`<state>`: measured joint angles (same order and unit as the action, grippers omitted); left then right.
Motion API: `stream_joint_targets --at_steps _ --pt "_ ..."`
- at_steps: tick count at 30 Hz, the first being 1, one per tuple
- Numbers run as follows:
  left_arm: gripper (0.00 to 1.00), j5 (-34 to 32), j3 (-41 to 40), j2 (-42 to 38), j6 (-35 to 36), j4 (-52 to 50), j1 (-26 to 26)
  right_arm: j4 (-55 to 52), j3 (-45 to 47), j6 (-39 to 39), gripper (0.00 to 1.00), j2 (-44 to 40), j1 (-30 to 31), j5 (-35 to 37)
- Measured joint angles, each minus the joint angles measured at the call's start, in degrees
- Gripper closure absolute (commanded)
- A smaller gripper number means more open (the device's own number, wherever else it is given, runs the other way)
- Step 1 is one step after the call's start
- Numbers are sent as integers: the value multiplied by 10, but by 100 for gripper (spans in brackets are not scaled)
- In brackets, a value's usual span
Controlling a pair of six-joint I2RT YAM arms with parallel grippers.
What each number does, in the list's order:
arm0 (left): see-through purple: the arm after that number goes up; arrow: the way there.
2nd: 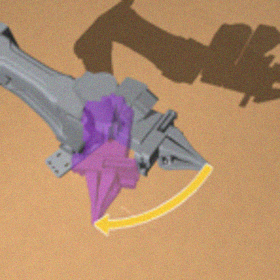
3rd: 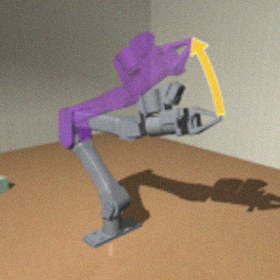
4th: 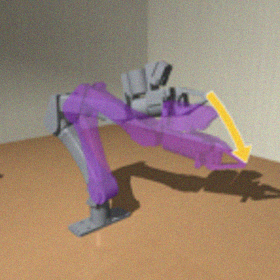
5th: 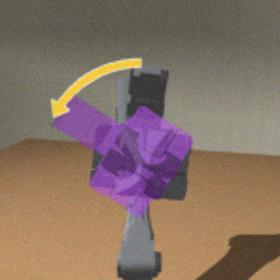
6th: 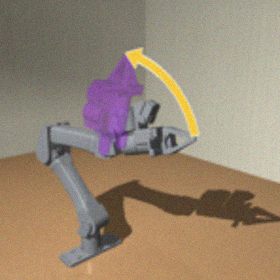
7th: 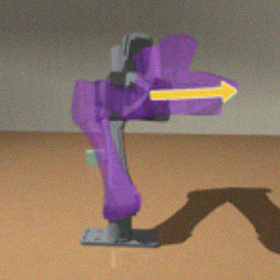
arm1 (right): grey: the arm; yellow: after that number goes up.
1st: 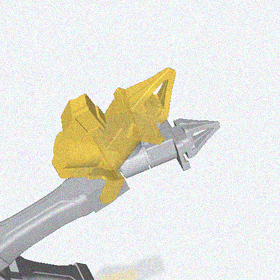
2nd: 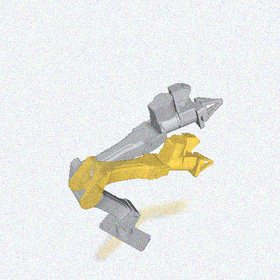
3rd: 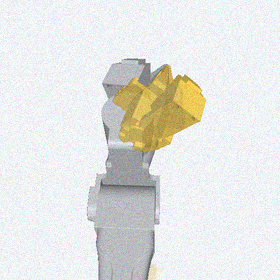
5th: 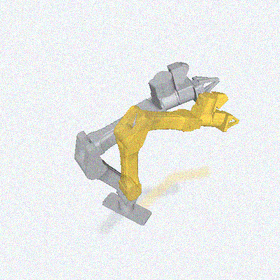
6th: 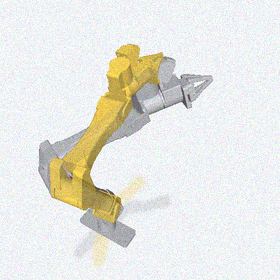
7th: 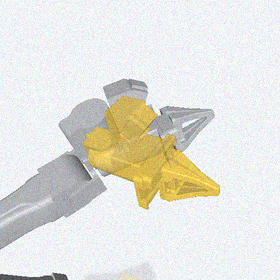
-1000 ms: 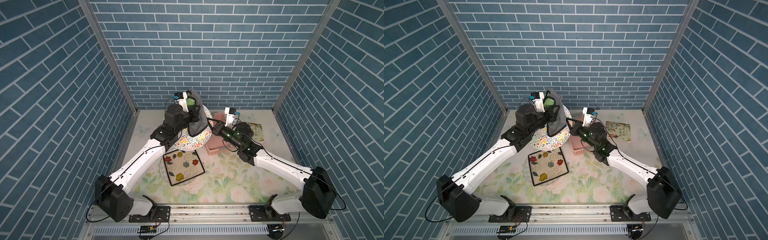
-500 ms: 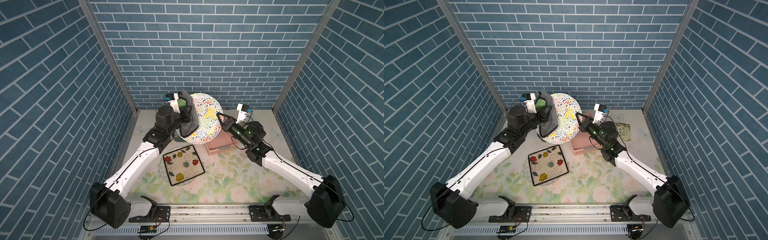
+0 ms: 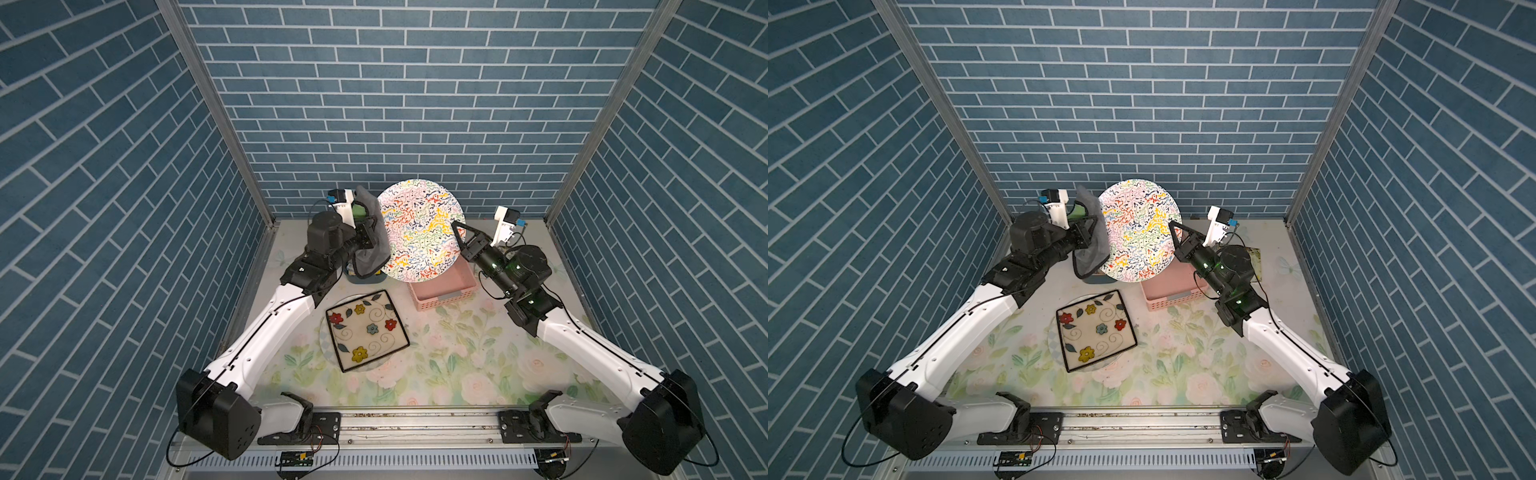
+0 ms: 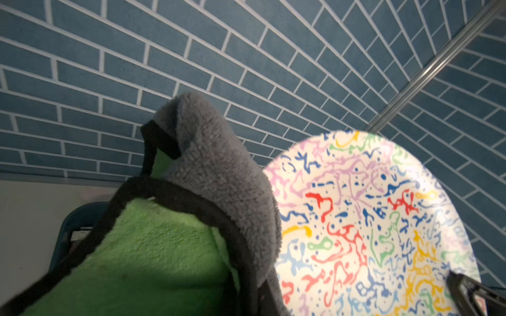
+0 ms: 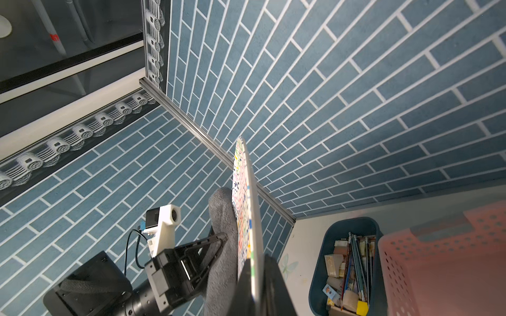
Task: Wipe the wet plate dry
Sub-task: Wipe the plate with towel.
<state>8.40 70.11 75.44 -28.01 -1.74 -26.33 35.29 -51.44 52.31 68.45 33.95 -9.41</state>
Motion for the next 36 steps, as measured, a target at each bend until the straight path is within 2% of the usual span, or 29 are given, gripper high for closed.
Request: stream_joint_targets --at_steps 3,6,14,21,23,27,30,32,34,36 --pt "100 5 0 23 21 -3 -64 -2 0 -13 100 10 -1 12" --pt "100 8 0 42 30 -5 -96 -8 0 -20 100 21 -5 22" --pt "100 -4 -17 8 21 -19 -39 -6 6 -7 100 -11 -29 16" --pt "100 -4 -27 33 12 12 -118 9 11 -31 100 1 -28 25" --pt "100 0 -14 44 11 7 -123 9 11 -34 100 11 -24 28" --pt "100 14 25 48 -5 -6 -78 17 11 -25 100 10 -18 29" --pt "100 0 53 45 -17 -6 -20 26 21 -10 100 -8 -14 24" --pt "100 -5 66 45 -19 -5 -6 33 30 -3 100 -19 -12 23" --pt "100 -11 75 51 -12 -3 -33 39 34 0 100 -21 -11 23" --pt "100 -16 96 73 4 -1 -92 38 35 2 100 -17 -8 23"
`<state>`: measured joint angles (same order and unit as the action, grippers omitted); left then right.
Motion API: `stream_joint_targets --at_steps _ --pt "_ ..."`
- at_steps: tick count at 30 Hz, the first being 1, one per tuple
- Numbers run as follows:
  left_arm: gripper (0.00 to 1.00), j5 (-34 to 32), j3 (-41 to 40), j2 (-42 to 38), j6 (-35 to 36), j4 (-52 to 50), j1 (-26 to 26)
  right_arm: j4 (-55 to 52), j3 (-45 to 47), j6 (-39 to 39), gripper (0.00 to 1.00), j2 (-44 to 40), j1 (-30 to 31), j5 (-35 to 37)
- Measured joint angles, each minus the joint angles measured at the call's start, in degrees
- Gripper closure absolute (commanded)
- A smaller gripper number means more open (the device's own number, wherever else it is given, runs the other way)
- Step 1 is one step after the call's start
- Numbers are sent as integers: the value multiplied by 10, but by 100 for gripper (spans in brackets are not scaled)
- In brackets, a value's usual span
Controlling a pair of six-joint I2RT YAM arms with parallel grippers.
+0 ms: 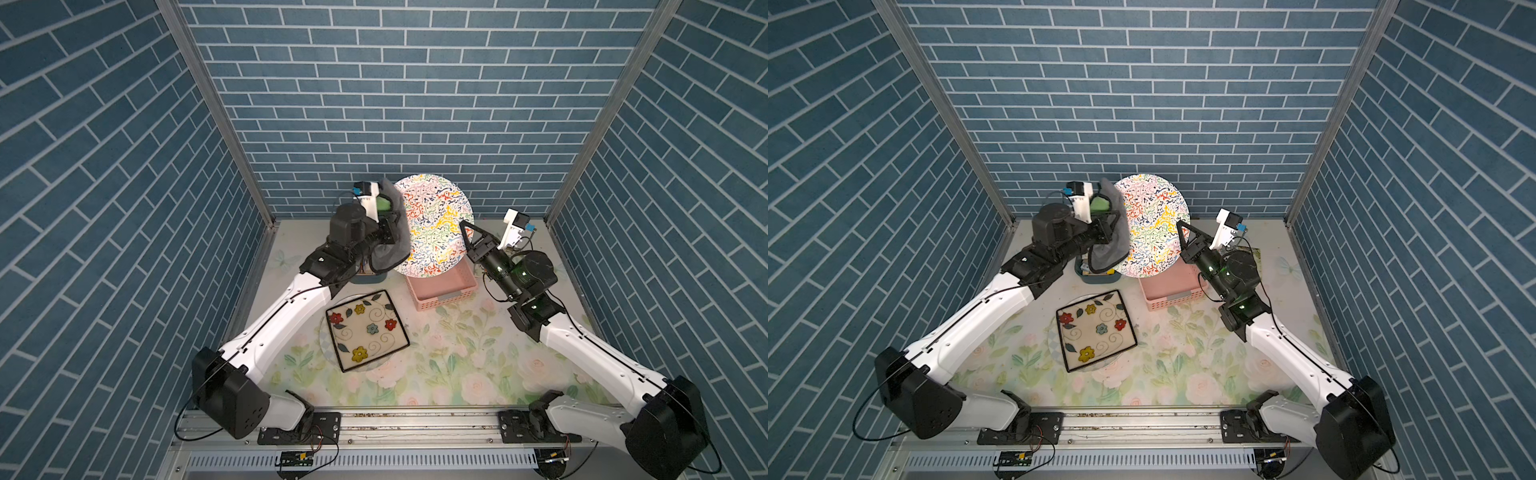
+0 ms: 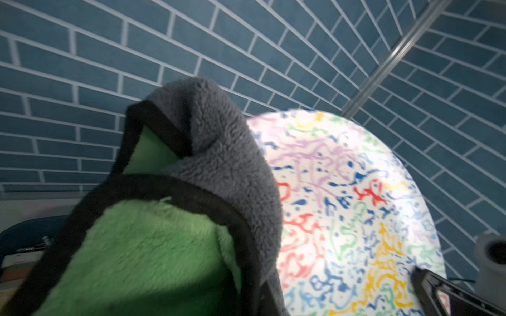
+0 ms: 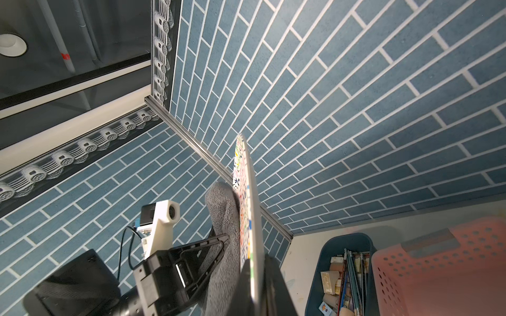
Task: Wipe the wet plate dry
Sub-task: Wipe the plate with towel.
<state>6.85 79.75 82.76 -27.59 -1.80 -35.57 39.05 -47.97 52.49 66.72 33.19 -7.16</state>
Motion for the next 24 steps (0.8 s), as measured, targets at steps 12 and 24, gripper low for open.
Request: stream_joint_targets --at_steps 12,24 --pt "100 160 -47 -54 -131 99 100 83 38 103 100 -3 -102 -80" --pt "100 343 -142 -75 -599 546 238 305 46 259 100 0 -118 -144"
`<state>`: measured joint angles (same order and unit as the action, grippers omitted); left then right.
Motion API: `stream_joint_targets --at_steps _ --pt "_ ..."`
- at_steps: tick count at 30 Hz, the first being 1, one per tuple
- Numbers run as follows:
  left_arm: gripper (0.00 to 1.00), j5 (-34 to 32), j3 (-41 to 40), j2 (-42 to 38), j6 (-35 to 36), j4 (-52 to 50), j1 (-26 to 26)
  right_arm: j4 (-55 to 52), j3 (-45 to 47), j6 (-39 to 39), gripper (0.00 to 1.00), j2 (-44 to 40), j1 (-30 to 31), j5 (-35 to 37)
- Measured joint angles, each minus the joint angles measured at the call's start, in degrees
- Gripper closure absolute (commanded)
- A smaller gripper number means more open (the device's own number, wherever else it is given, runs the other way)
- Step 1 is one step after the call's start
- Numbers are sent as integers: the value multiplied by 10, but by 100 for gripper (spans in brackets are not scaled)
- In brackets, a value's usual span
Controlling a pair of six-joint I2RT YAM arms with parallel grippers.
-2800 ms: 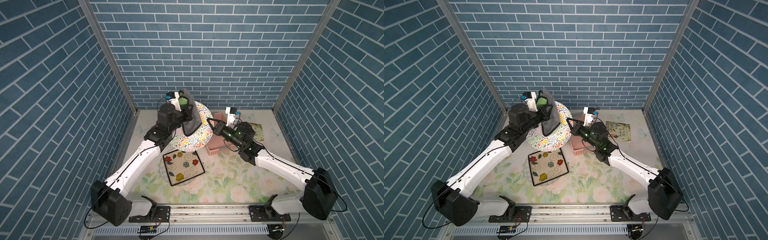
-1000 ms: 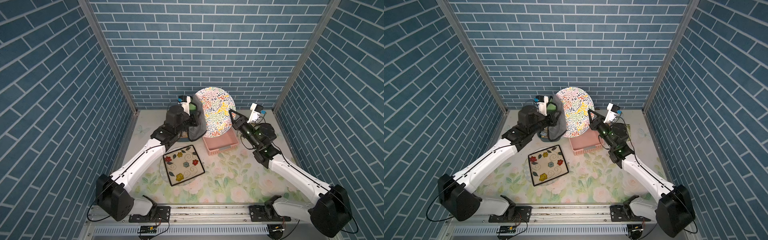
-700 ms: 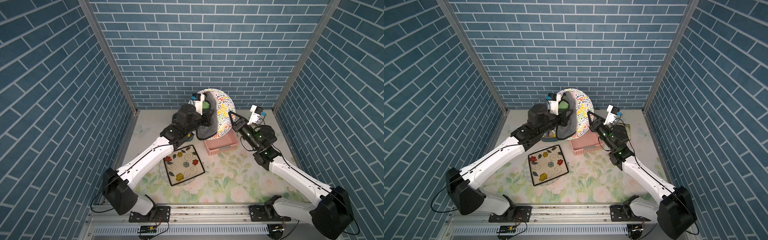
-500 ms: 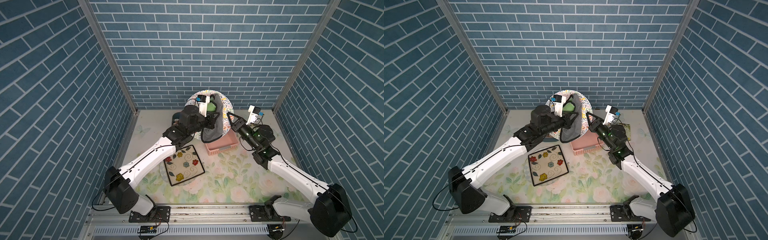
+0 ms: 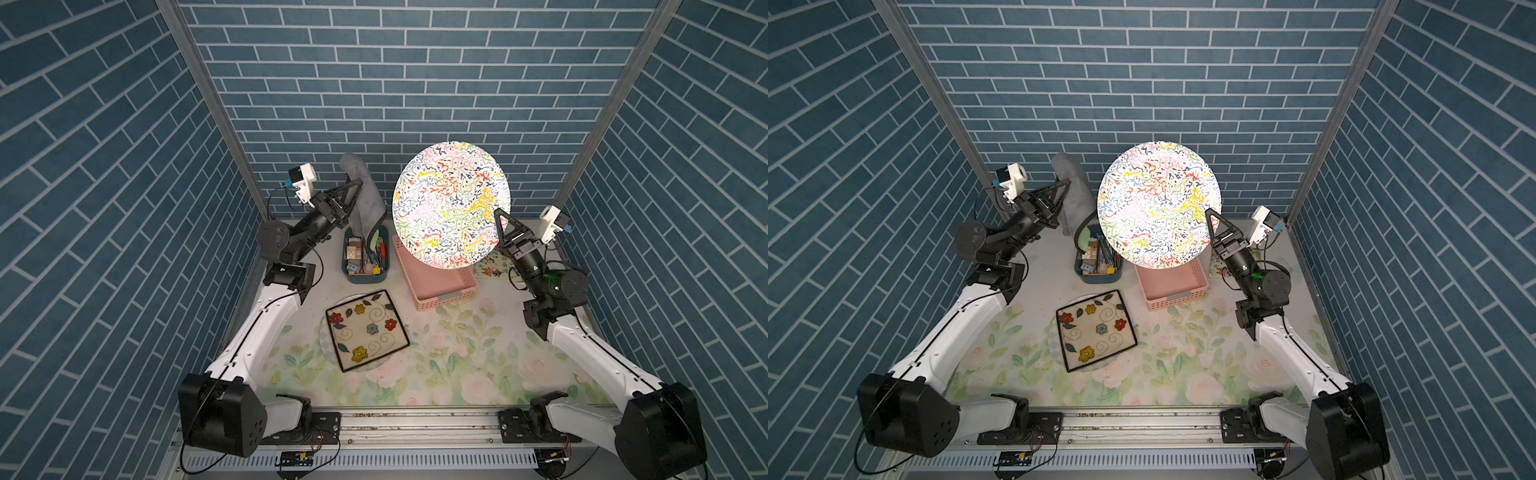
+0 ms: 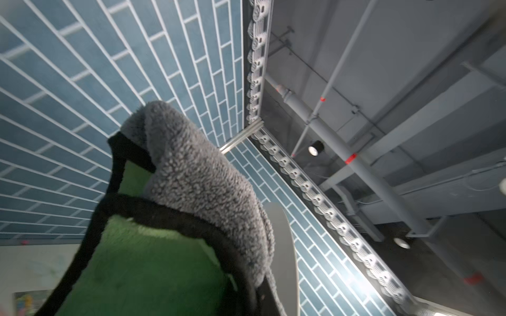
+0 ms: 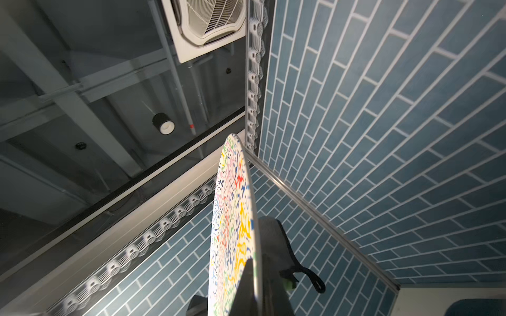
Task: Wipe the wet plate dry
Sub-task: Wipe the plate with towel.
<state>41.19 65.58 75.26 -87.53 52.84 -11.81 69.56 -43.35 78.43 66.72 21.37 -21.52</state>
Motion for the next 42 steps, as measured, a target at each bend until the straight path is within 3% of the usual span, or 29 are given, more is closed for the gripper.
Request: stream_joint_targets --at_steps 9,15,19,22,25,30,36,39,42 --pt "100 -19 16 74 -180 202 -102 29 -63 12 100 85 88 -4" --pt "100 -71 20 93 -213 243 -168 81 -154 25 100 160 137 -9" --pt "100 -86 18 101 -213 255 -212 86 -233 27 100 184 117 -14" --pt "100 -82 15 100 -213 264 -207 82 -251 28 100 180 77 -12" --pt "100 -77 16 96 -224 278 -170 66 -229 24 100 164 49 -8" --pt "100 -90 54 109 -257 313 -119 57 -142 8 100 137 97 -1" --pt "100 -123 80 135 -258 332 -168 99 -160 -9 100 169 186 -3" --pt "100 -136 75 143 -247 327 -213 119 -211 -9 100 194 179 -9" --pt "100 -134 48 138 -242 328 -225 114 -238 -9 100 195 149 -9"
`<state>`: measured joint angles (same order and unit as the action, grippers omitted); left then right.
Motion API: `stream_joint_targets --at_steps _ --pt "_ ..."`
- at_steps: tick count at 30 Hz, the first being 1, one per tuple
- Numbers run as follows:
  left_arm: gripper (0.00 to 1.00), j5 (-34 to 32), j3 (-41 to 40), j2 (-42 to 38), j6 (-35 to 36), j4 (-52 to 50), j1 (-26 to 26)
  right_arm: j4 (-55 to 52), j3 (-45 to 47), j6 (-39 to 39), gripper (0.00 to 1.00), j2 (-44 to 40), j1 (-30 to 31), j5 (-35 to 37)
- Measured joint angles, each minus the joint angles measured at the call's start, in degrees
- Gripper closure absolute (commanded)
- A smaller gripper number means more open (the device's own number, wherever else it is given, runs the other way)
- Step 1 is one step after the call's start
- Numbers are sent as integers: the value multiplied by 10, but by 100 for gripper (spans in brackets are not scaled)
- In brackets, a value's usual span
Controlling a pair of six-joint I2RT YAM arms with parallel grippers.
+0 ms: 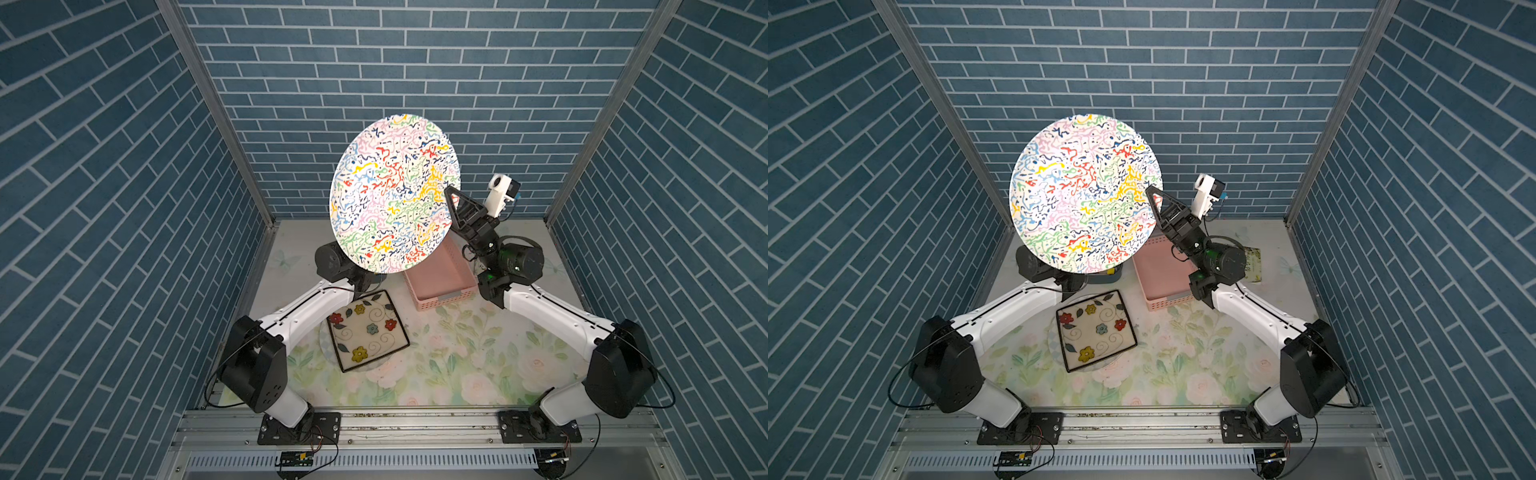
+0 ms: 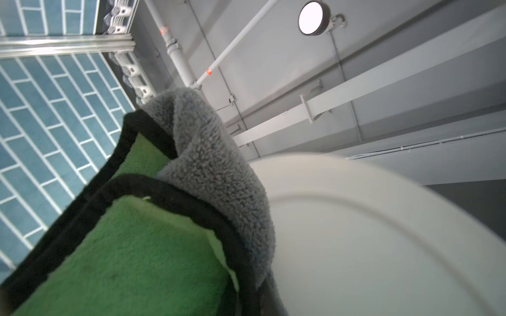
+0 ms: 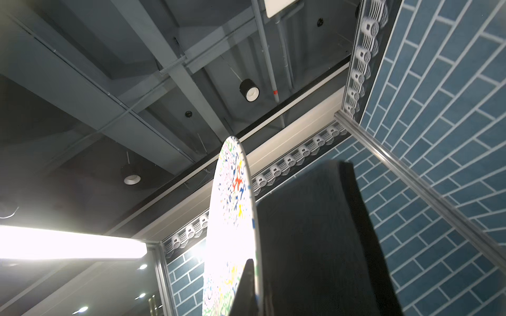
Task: Wipe the wet plate dry
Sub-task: Wipe the plate with towel.
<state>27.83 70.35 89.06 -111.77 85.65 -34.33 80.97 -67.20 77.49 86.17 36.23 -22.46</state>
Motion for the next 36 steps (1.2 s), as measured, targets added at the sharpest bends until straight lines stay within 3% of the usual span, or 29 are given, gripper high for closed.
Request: stream_joint_targets --at_steps 5,13,16,18,22,25,30,36 --pt "100 9 -46 -42 -4 -1 69 -41 78 -1 100 -52 -64 19" --pt "100 19 -91 -120 4 -10 169 -38 164 -5 100 -81 -35 46" --pt "100 35 -134 -198 73 -94 232 -87 164 -21 100 -91 -80 55" --pt "100 30 -115 -261 185 -259 247 -148 164 -47 100 -108 -106 73" --pt "100 -71 0 -339 467 -584 157 -259 157 -116 100 -136 -107 109" --pt "100 -126 30 -358 592 -694 96 -302 145 -149 100 -136 -76 117" --pt "100 -218 24 -298 707 -812 41 -345 114 -200 100 -130 -27 126" --pt "100 -306 8 -233 763 -906 37 -380 108 -281 100 -128 10 137"
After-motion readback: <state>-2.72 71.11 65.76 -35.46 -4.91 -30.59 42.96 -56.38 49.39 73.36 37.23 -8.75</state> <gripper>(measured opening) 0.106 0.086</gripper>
